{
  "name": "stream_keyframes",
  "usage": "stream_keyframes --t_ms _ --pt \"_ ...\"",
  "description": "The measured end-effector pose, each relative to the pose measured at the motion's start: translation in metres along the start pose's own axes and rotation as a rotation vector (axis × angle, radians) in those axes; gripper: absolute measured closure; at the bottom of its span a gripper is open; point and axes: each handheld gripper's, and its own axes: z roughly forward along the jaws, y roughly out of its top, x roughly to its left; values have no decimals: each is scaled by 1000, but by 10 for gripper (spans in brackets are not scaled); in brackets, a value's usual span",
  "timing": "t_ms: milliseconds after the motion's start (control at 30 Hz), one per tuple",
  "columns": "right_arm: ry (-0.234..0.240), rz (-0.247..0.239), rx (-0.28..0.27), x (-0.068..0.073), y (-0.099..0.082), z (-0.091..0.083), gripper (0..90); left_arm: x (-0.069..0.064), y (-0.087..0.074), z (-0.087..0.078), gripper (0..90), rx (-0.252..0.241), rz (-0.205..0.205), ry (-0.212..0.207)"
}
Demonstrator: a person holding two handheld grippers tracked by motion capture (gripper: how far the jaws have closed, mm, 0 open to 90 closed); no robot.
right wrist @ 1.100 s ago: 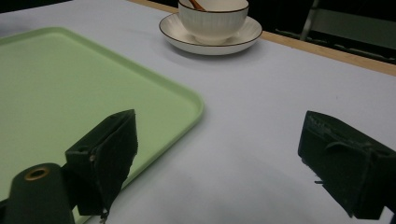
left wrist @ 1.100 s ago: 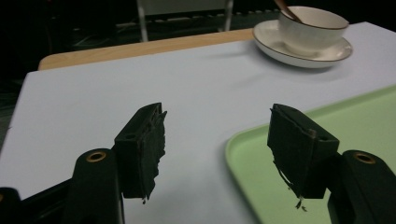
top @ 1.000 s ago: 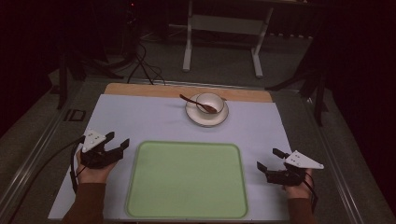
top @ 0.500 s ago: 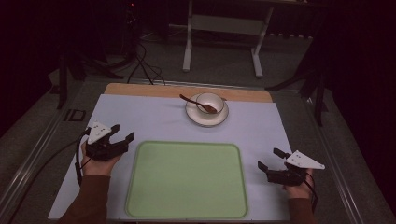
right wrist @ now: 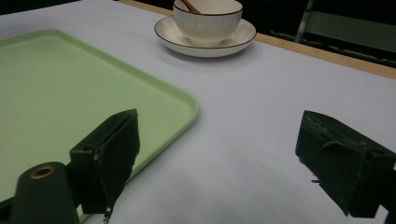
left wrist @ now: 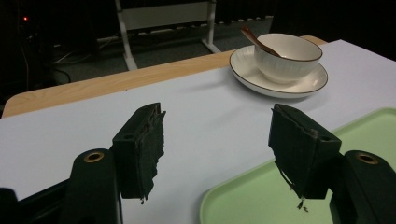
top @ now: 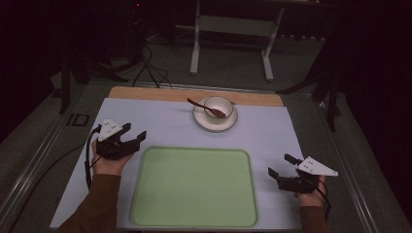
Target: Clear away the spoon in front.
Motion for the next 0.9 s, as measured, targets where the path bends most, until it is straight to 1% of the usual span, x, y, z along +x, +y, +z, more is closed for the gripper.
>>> stream_keyframes --t_ms 133,233,300,600,700,833,900 --pt "1 -1 -2 0 0 0 134 -1 3 5 350 2 -3 -5" --pt "2 -3 -2 0 0 0 134 -3 6 10 350 6 2 -6" --pt "1 -2 -3 0 0 0 134 -3 7 12 350 2 -4 -11" --pt "1 -3 -5 0 0 0 134 -8 14 26 341 5 8 -26" --pt "1 -1 -6 0 0 -1 134 -9 16 30 336 3 4 -34" --pt "-1 2 -9 -1 0 -1 134 -11 19 39 334 11 4 -41" --pt "0 1 -8 -1 0 -1 134 -13 21 42 333 14 11 -43"
